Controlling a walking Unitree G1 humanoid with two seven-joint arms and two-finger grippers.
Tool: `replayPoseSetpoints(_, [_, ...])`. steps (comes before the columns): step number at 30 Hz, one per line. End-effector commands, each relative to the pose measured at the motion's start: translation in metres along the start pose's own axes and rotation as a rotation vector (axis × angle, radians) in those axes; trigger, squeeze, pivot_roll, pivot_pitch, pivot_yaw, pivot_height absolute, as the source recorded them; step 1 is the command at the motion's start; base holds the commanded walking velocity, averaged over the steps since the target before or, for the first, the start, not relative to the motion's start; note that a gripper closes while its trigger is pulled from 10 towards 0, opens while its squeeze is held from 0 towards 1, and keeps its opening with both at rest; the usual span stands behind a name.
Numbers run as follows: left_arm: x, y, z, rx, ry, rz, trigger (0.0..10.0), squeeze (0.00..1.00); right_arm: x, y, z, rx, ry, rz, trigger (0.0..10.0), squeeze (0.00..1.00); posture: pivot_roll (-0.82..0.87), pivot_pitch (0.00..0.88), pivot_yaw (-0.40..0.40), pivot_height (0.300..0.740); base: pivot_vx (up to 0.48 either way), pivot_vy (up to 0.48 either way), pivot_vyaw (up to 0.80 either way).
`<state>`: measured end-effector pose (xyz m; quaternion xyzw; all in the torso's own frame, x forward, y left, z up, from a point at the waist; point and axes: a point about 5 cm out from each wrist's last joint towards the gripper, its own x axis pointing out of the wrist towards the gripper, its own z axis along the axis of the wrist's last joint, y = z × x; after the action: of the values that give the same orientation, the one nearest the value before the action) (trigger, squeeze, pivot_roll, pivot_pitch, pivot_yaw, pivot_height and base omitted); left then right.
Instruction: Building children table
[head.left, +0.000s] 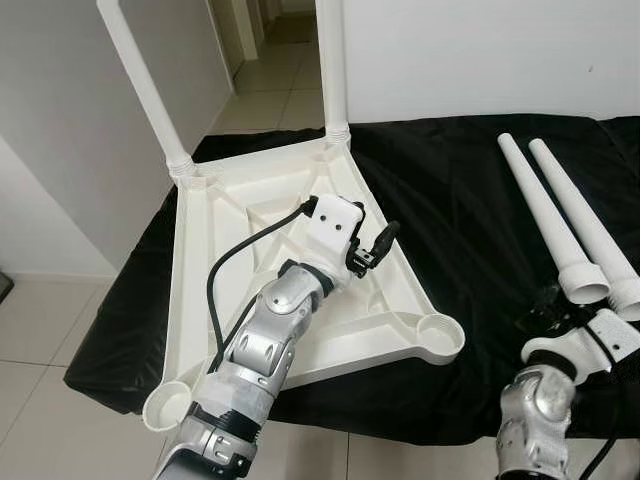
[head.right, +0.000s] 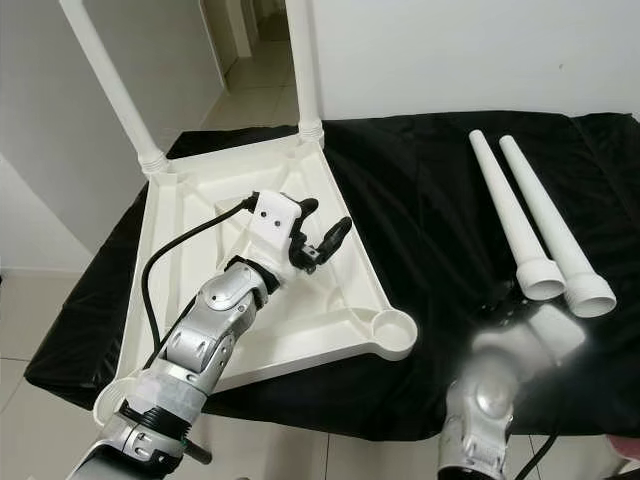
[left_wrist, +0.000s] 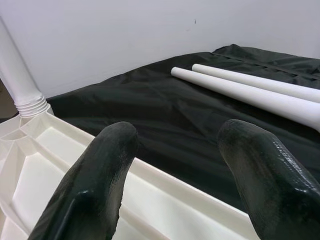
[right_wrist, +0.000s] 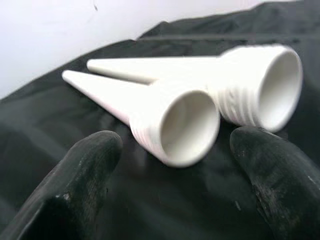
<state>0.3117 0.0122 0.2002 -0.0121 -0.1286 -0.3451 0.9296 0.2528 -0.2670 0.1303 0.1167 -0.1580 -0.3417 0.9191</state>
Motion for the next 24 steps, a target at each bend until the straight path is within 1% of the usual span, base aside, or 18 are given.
replayPoseSetpoints(1, [0.000,0.001,-0.002,0.012,0.015,-0.015,10.0,0.00,0.000,0.002,-0.003,0.016,0.029,0.005,10.0,0.00,-0.15,0.065,0.165,0.740,0.000,0.000,0.00])
replayPoseSetpoints(3, [0.000,0.002,-0.002,0.012,0.017,-0.010,10.0,0.00,0.006,0.007,-0.002,0.026,0.034,0.036,10.0,0.00,-0.14,0.067,0.164,0.740,0.000,0.000,0.00])
replayPoseSetpoints(5, [0.000,0.002,-0.002,0.012,0.017,-0.010,10.0,0.00,0.006,0.007,-0.002,0.026,0.034,0.036,10.0,0.00,-0.14,0.067,0.164,0.740,0.000,0.000,0.00])
replayPoseSetpoints(6, [0.000,0.002,-0.002,0.012,0.018,-0.006,10.0,0.00,0.009,0.011,-0.003,0.037,0.048,0.064,10.0,0.00,-0.14,0.072,0.163,0.740,0.000,0.000,0.00])
replayPoseSetpoints(7, [0.000,0.002,-0.002,0.012,0.018,-0.006,10.0,0.00,0.009,0.011,-0.003,0.037,0.048,0.064,10.0,0.00,-0.14,0.072,0.163,0.740,0.000,0.000,0.00])
replayPoseSetpoints(9, [0.000,0.002,-0.002,0.013,0.019,-0.005,10.0,0.00,0.014,0.020,-0.004,0.054,0.070,0.116,10.0,0.00,-0.14,0.072,0.163,0.740,0.000,0.000,0.00])
replayPoseSetpoints(12, [0.000,0.001,-0.001,0.014,0.018,-0.006,10.0,0.00,0.016,0.024,-0.005,0.068,0.086,0.138,10.0,0.00,-0.13,0.074,0.165,0.740,0.000,0.000,0.00])
replayPoseSetpoints(18, [0.000,0.001,-0.001,0.017,0.017,-0.009,10.0,0.00,0.019,0.025,-0.007,0.081,0.102,0.149,10.0,0.00,-0.13,0.077,0.163,0.740,0.000,0.000,0.00])
replayPoseSetpoints(20, [0.000,-0.002,-0.001,0.012,0.021,-0.021,10.0,0.00,0.027,0.031,-0.011,0.116,0.153,0.200,10.0,0.00,-0.13,0.080,0.164,0.740,0.000,0.000,0.00])
replayPoseSetpoints(22, [-0.001,-0.005,-0.002,0.010,0.025,-0.031,10.0,0.00,0.033,0.037,-0.013,0.125,0.204,0.249,10.0,0.00,-0.13,0.084,0.166,0.740,0.000,0.000,0.00])
replayPoseSetpoints(24, [-0.001,-0.005,-0.002,0.010,0.025,-0.031,10.0,0.00,0.033,0.037,-0.013,0.125,0.204,0.249,10.0,0.00,-0.13,0.084,0.166,0.740,0.000,0.000,0.00])
